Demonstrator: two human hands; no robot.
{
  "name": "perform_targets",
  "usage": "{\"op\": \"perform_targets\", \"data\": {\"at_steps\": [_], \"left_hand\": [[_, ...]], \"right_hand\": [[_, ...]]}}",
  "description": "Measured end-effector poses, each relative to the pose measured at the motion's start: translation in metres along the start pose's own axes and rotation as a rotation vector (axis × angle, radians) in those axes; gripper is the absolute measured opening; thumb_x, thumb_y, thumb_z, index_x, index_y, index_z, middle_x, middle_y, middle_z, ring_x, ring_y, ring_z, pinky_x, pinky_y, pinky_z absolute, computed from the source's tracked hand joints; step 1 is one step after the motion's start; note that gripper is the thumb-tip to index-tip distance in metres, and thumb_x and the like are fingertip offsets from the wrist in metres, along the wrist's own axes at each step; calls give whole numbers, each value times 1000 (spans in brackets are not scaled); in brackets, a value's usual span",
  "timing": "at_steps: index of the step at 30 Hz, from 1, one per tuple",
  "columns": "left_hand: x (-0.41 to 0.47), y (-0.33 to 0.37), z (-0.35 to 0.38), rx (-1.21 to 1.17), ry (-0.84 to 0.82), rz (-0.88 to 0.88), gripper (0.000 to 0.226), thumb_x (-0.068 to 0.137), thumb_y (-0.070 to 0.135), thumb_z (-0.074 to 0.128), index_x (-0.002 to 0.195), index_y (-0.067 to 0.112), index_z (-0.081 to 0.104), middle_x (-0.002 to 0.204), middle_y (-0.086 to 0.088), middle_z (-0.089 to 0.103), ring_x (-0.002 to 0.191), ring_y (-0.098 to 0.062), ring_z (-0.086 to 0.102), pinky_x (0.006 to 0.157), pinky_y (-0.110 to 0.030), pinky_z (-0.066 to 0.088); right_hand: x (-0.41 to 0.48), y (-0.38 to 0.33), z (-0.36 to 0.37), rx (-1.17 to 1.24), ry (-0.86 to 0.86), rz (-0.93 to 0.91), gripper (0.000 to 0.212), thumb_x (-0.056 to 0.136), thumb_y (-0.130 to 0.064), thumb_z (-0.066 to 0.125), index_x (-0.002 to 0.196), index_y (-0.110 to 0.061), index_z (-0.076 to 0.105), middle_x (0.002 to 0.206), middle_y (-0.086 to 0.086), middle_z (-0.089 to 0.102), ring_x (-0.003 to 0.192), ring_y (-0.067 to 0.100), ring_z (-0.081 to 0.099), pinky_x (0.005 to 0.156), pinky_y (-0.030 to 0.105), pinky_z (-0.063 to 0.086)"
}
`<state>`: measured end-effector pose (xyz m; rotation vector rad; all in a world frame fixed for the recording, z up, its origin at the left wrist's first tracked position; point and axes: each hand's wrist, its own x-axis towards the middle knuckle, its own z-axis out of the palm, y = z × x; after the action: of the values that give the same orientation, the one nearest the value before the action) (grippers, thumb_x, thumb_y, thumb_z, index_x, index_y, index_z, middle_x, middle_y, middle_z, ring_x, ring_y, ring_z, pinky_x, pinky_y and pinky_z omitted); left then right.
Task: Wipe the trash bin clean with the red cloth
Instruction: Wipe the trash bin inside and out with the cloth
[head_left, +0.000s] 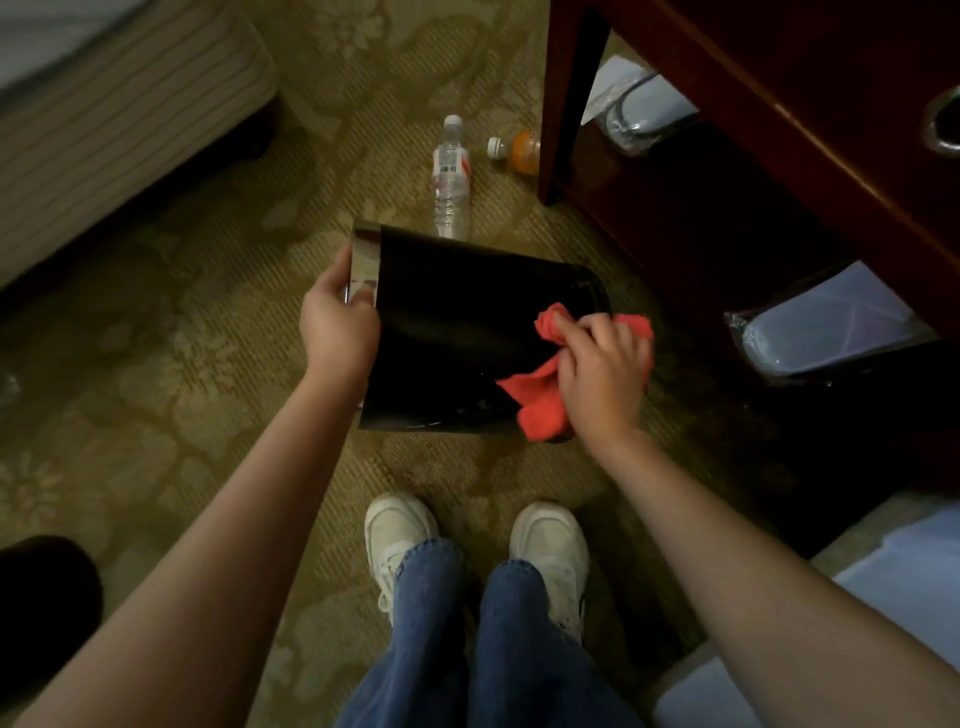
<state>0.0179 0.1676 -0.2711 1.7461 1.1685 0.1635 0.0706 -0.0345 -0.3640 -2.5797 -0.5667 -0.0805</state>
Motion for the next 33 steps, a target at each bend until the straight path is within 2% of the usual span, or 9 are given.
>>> {"op": "perform_targets", "data": {"at_steps": [2,5,9,12,15,21,28,31,33], "left_hand": [[-2,2,3,-20,9,-1,48,97,7,42,142,22,39,146,2,43,132,-19,43,108,-42,40],[-3,10,7,-20,33,-12,50,96,3,39,142,21,39,144,2,44,130,-16,44,107,-39,41],[-1,9,6,-29,47,-39,48,95,1,41,140,19,43,111,6,58,111,-13,57,100,-35,47],[1,6,3,-10,36,-55,49,95,4,43,142,19,41,129,3,55,120,-19,54,102,-37,45],[0,5,2,-17,37,-80,50,97,5,42,143,21,37,145,1,43,127,-17,49,103,-34,44],[4,25,16,-4,41,-77,52,94,4,42,142,23,39,144,2,44,124,-17,50,101,-40,47],[9,43,34,29,38,-55,49,92,9,51,139,21,45,130,-3,57,117,-20,55,101,-39,45],[12,44,33,25,-17,-52,48,90,11,54,136,24,48,125,-3,60,112,-22,59,97,-42,48],[13,43,30,36,-33,-48,50,90,12,54,137,26,46,127,-3,60,109,-22,61,94,-44,50]], "right_hand": [[6,-10,2,12,-5,55,33,79,-14,54,108,-16,68,92,7,60,87,33,56,77,44,41],[24,-70,8,108,4,-86,34,77,-15,48,104,-19,68,90,6,59,84,31,55,76,41,39],[25,-130,17,255,34,-226,31,79,-15,49,102,-16,71,83,4,60,76,28,54,69,36,30],[17,-99,18,230,14,-305,36,78,-13,50,108,-18,69,88,4,61,78,29,54,70,37,35],[6,-35,12,154,10,-119,39,79,-16,45,111,-18,68,93,6,61,84,32,56,74,40,41],[5,-18,8,136,35,146,37,84,-16,48,117,-12,65,95,8,59,91,31,55,80,45,41],[41,-110,2,334,97,-117,37,81,-17,45,111,-16,68,89,5,60,81,29,54,71,40,42],[31,-79,2,325,69,-135,42,81,-14,44,117,-17,65,95,6,60,85,29,55,76,41,44],[15,-35,4,288,76,-16,42,82,-13,44,119,-17,64,98,8,59,90,31,55,80,45,46]]}}
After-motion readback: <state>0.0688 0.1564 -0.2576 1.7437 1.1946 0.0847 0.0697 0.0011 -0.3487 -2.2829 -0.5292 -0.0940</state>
